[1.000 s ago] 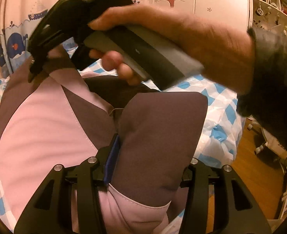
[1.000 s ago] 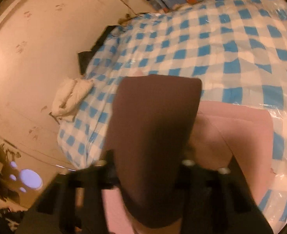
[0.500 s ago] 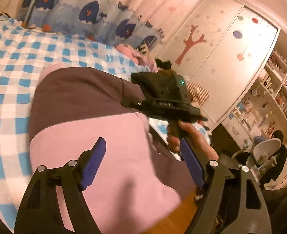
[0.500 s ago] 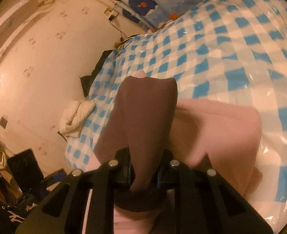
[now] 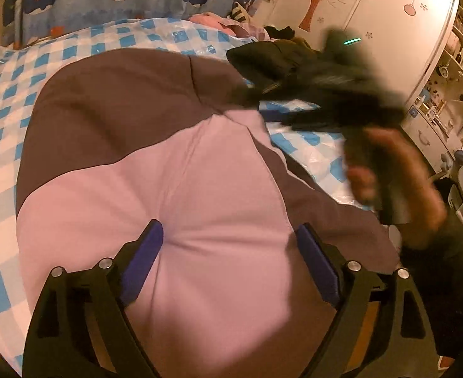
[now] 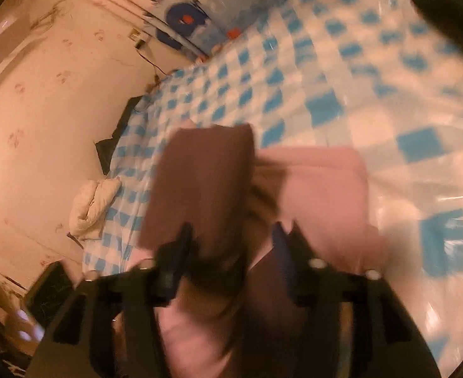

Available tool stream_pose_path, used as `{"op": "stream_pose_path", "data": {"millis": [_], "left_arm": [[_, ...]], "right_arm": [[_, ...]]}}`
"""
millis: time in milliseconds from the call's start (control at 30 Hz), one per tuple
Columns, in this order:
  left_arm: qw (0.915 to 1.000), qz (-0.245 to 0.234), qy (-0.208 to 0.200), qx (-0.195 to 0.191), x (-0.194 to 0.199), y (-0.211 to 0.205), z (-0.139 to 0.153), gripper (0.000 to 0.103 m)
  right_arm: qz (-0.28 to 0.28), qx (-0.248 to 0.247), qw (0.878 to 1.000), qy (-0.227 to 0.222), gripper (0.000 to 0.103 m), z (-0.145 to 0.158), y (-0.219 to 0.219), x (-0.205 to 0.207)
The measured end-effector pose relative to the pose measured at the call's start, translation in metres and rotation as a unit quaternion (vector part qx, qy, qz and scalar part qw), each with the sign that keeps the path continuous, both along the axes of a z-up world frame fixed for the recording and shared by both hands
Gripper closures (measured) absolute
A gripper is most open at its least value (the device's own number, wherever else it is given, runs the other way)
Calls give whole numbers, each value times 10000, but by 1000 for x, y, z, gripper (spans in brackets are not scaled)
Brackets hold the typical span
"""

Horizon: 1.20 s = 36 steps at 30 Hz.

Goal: Fold large clothes

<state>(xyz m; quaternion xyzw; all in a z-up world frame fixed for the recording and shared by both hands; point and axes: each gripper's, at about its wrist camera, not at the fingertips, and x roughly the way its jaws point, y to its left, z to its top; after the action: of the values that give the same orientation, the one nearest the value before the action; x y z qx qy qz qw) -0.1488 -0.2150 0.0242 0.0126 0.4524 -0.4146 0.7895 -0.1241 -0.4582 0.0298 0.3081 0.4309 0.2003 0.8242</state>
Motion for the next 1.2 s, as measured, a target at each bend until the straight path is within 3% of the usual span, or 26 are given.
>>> {"op": "stream_pose_path", "data": {"millis": [67, 167, 200, 267, 333, 400, 533, 600, 667, 700, 767, 933, 1000, 1167, 1200], "left_arm": [[10000, 3, -21, 17, 0, -2, 0, 20], [9999, -53, -34, 118, -1, -3, 6, 19], [9999, -74, 69, -70, -1, 7, 17, 19], [9986, 176, 182, -458, 1, 35, 37, 19], [9942, 765, 26, -760, 6, 81, 50, 19], [9864, 1392, 173, -855, 24, 119, 41, 19], [9536, 2343, 1538, -1099, 81, 167, -39, 18], [9313, 2353, 2113, -1808, 85, 173, -77, 15], [9108, 2250, 2489, -2405, 79, 176, -95, 15], [9112, 2167, 2479, -2478, 76, 176, -96, 15], [9254, 2007, 2237, -2309, 68, 177, -88, 15], [9277, 2419, 1897, -2118, 60, 245, -66, 15], [9249, 2802, 1659, -1965, 56, 288, -53, 15], [9008, 3965, 1209, -1292, 37, 385, -26, 16], [8970, 4182, 806, -1184, 28, 397, -10, 16]], "right_arm": [[64, -931, 9956, 104, 34, 21, 25, -13], [148, -2226, 9732, 550, 33, 3, 61, -13], [100, -2331, 9706, 597, 32, -12, 64, -13], [-147, -2024, 9774, 601, 30, -28, 53, -20], [-423, -1828, 9809, 515, 29, -32, 43, -33], [-602, -1757, 9817, 414, 28, -36, 42, -40], [-858, -1588, 9830, 336, 21, -40, 48, -42], [-1027, -1489, 9833, 204, 19, -43, 52, -45], [-1305, -1249, 9835, 19, 17, -49, 55, -50], [-1409, -1120, 9836, -105, 16, -52, 59, -52], [-1531, -1009, 9827, -263, 15, -51, 70, -52], [-1102, -667, 9897, -627, 15, -44, 150, -21], [-663, -565, 9929, -815, 15, -43, 199, 6], [530, -763, 9901, -1057, 15, -43, 293, 69], [778, -868, 9875, -1058, 15, -42, 303, 78]]}}
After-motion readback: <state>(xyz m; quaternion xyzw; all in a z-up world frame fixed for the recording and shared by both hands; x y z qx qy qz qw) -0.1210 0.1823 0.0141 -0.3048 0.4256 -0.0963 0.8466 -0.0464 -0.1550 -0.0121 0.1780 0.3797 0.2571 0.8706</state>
